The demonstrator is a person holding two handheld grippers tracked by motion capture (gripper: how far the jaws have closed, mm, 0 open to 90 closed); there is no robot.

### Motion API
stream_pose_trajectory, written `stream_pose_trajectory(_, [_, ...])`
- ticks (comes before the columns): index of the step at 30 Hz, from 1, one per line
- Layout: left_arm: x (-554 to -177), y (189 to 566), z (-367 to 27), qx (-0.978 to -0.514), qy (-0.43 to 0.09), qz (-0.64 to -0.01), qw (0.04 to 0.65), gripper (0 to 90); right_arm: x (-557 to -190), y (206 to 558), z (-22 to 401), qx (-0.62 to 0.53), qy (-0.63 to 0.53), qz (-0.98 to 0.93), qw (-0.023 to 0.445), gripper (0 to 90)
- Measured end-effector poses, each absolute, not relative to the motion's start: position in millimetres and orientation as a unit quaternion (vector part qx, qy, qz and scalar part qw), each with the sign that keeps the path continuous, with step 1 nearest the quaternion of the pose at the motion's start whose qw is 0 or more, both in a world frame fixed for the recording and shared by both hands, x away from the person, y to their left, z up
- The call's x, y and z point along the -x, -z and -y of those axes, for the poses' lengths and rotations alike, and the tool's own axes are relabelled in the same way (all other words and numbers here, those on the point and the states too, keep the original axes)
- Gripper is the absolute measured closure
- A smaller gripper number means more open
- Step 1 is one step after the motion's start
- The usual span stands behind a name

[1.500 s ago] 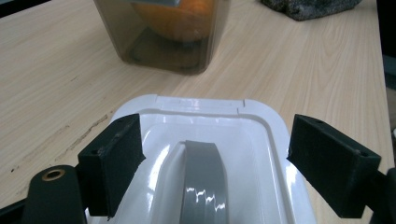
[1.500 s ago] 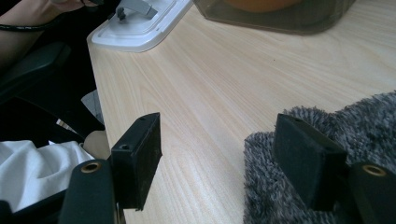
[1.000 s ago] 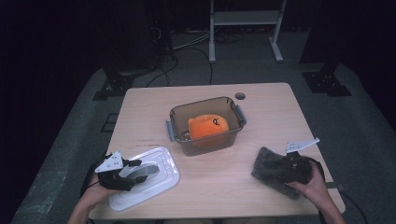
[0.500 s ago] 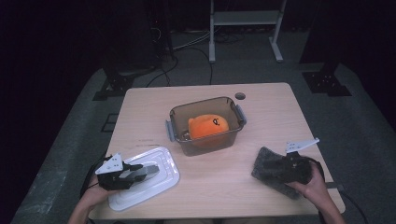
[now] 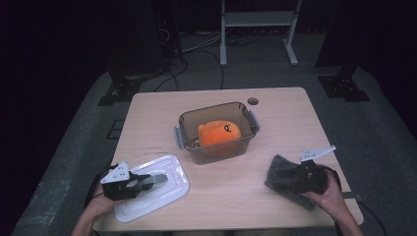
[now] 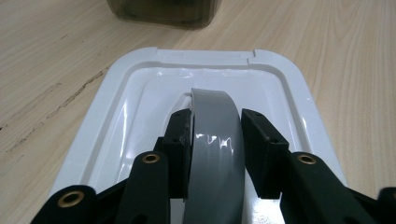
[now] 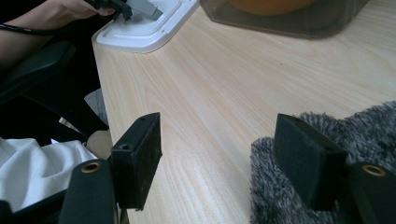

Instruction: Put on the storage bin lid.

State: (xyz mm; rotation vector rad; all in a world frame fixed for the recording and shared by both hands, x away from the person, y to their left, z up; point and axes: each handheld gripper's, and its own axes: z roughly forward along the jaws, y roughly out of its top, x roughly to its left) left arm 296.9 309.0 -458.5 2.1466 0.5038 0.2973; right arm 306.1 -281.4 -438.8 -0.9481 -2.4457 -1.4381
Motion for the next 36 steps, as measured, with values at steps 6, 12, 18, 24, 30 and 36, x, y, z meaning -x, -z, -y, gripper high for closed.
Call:
stream_pose_trajectory(6, [-296.1, 458.6, -308.0, -0.864, -0.121, -0.203, 0.445, 65.6, -305.8, 438.5, 280.4, 0.314, 0.479, 0.817, 0.075, 31.5])
stream_pose_trajectory(12, [-296.0, 457.6, -307.2, -0.866, -0.120, -0.205, 0.441, 66.3, -305.8, 438.2, 281.3, 0.314, 0.480, 0.816, 0.074, 31.5])
stream_pose_trajectory(18, [-295.4, 456.4, -306.6, -0.868, -0.119, -0.202, 0.438, 66.5, -305.7, 438.3, 281.4, 0.315, 0.478, 0.817, 0.073, 31.6])
stream_pose_trajectory(24, [-294.2, 454.0, -305.1, -0.869, -0.118, -0.203, 0.436, 66.5, -305.9, 439.0, 279.7, 0.314, 0.474, 0.819, 0.074, 31.7])
stream_pose_trajectory(30, [-292.0, 447.6, -305.1, -0.868, -0.121, -0.201, 0.438, 66.5, -306.0, 438.7, 280.7, 0.314, 0.476, 0.818, 0.074, 31.7])
stream_pose_trajectory(36, [-289.1, 440.8, -305.6, -0.866, -0.123, -0.201, 0.441, 66.6, -306.2, 438.5, 280.2, 0.314, 0.476, 0.818, 0.074, 31.7])
